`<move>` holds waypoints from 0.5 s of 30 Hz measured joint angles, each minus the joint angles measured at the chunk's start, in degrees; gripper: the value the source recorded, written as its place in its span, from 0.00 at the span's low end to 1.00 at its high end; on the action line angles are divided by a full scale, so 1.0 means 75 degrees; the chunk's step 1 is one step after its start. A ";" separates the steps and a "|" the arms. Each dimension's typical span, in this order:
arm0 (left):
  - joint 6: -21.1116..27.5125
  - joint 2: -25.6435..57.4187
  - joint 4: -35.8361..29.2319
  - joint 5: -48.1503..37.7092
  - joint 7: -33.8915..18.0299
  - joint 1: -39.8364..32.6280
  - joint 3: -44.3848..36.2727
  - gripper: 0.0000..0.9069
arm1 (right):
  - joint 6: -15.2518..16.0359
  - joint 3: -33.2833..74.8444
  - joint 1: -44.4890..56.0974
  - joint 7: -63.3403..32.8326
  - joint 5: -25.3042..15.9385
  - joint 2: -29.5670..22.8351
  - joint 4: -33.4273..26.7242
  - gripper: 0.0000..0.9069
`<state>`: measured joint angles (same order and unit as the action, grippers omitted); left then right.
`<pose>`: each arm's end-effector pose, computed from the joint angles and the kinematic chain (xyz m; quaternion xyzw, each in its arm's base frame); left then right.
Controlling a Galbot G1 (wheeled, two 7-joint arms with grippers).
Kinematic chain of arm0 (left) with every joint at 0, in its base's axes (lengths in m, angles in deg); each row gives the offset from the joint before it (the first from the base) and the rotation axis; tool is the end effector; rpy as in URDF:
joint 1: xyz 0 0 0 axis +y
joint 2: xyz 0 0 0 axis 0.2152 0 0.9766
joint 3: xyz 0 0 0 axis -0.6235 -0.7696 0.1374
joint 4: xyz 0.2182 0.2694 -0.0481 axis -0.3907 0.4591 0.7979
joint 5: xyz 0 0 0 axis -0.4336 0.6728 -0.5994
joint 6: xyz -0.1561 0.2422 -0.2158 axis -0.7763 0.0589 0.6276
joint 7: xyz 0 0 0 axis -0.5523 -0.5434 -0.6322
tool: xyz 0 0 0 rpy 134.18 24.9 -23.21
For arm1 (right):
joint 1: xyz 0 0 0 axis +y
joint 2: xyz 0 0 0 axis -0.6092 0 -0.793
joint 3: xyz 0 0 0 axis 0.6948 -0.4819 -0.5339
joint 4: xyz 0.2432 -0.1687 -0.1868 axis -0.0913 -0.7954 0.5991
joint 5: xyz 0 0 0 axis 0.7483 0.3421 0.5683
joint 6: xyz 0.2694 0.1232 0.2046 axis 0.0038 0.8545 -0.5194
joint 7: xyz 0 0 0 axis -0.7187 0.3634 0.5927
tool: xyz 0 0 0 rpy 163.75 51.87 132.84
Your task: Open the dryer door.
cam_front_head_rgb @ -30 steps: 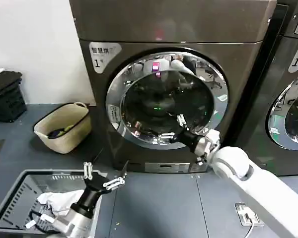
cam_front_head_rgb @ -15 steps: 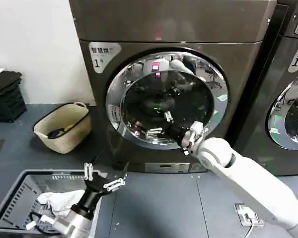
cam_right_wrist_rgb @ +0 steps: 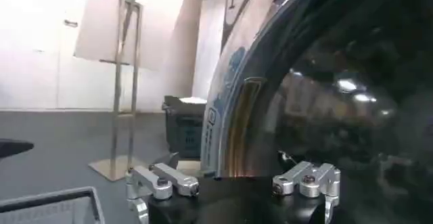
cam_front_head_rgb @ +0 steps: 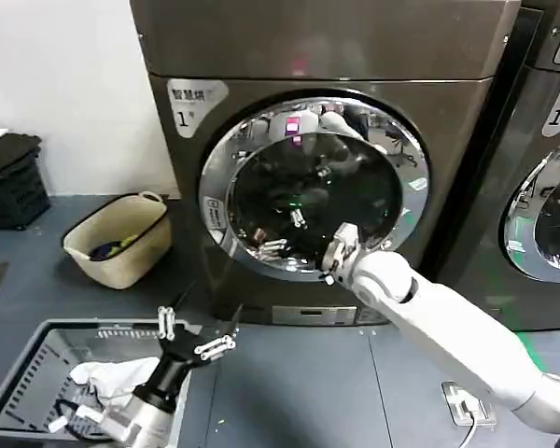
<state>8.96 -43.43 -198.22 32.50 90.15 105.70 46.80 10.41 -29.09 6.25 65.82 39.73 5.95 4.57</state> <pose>0.1911 0.0294 -0.2477 0.1987 0.9698 0.0751 0.1201 0.4680 0.0451 -0.1547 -0.4650 0.8826 -0.0643 0.0265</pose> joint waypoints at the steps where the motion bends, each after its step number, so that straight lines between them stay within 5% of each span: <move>1: -0.0001 -0.0002 -0.0001 0.0002 0.0002 0.0005 -0.0005 1.00 | 0.0000 -0.0030 -0.0035 0.0000 0.0030 -0.0024 -0.0033 1.00; 15: -0.0015 -0.0002 -0.0035 0.0010 0.0015 0.0033 0.0022 1.00 | 0.0005 -0.0415 -0.0507 0.0119 0.0076 -0.0605 -0.0555 1.00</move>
<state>8.84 -43.45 -198.48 32.57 90.27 105.95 46.96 10.44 -32.20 2.45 66.72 40.30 1.41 0.41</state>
